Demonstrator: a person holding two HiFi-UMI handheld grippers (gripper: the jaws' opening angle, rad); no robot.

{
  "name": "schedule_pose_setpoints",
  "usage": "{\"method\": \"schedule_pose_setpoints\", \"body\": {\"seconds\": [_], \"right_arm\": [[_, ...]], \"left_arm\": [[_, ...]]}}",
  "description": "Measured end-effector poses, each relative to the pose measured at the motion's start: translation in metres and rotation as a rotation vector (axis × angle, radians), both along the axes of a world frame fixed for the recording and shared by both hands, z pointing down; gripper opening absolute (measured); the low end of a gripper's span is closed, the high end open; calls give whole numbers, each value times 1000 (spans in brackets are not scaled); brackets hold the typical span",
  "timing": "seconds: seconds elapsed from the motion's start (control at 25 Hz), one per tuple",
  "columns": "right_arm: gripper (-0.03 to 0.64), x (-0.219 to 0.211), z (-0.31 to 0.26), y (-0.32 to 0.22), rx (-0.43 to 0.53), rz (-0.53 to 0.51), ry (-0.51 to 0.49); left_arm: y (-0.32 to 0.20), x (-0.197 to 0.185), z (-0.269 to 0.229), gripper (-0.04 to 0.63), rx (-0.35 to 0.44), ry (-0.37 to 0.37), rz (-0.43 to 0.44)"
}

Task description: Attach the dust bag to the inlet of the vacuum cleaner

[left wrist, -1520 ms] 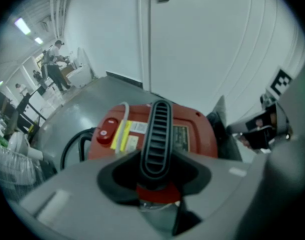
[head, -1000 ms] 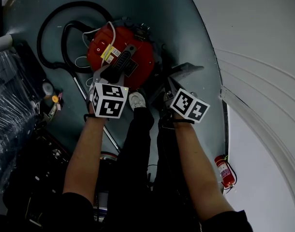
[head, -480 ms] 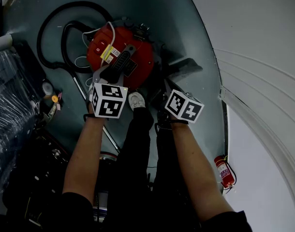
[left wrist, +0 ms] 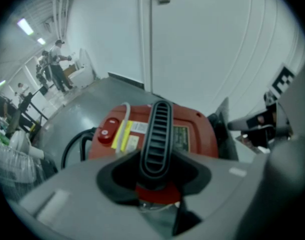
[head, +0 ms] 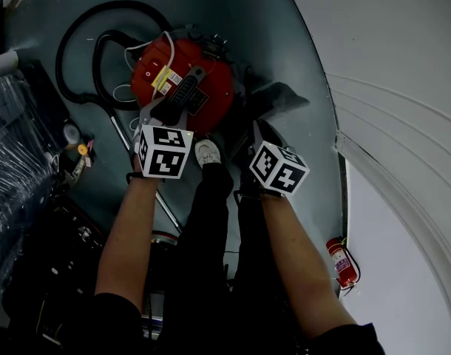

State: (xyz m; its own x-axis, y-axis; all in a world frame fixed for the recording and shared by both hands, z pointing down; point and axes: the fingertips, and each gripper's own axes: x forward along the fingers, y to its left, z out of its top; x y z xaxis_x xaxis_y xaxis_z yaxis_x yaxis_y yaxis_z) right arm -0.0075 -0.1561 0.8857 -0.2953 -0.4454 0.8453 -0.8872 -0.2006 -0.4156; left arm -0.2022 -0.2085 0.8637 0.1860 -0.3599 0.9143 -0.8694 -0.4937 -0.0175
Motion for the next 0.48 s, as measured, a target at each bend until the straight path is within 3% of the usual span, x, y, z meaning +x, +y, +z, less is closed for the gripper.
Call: {"method": "schedule_pose_setpoints", "body": {"seconds": [0.32,0.4,0.48], "right_arm": [[124,14,-14,-11,63,10,37],[1,15,-25,-11,91,-32,76],[-2,13,-32,-9,110,-93,109]], "left_arm": [[0,-1,0,158,13,-9,-7],[0,-3,-3,170,32,-25,-18],[2,-5,-8,184,55,-32,-46]]}}
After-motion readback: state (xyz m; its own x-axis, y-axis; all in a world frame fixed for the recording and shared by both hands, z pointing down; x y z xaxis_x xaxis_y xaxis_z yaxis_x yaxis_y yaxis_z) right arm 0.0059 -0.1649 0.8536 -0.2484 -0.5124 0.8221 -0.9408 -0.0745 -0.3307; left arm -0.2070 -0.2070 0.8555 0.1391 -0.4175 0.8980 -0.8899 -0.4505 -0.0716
